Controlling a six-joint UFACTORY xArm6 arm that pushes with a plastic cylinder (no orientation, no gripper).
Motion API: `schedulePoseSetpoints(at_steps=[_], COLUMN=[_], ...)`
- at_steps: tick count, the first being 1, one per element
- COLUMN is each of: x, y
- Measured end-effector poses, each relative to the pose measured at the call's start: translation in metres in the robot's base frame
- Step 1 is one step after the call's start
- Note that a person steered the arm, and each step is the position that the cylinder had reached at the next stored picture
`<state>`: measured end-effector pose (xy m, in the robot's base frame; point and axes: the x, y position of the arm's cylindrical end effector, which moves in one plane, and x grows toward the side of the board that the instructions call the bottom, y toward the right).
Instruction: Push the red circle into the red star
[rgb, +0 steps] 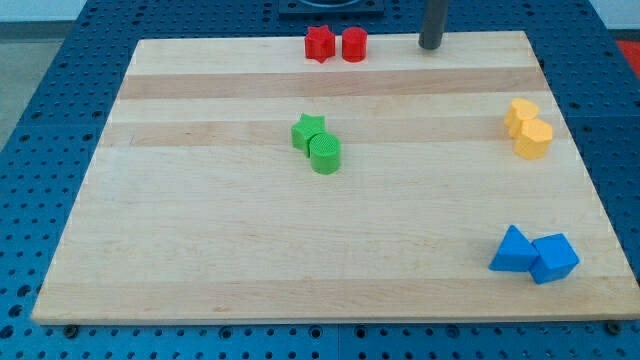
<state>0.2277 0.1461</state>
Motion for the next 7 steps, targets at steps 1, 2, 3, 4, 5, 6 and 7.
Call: schedulePoseSetpoints(at_steps=[1, 2, 3, 4, 5, 6, 7], x=[0.024, 0.018, 0.005, -0.001, -0.001, -0.008, -0.019], y=[-0.013, -0.03, -0.03, -0.048, -0.077, -0.106, -0.116])
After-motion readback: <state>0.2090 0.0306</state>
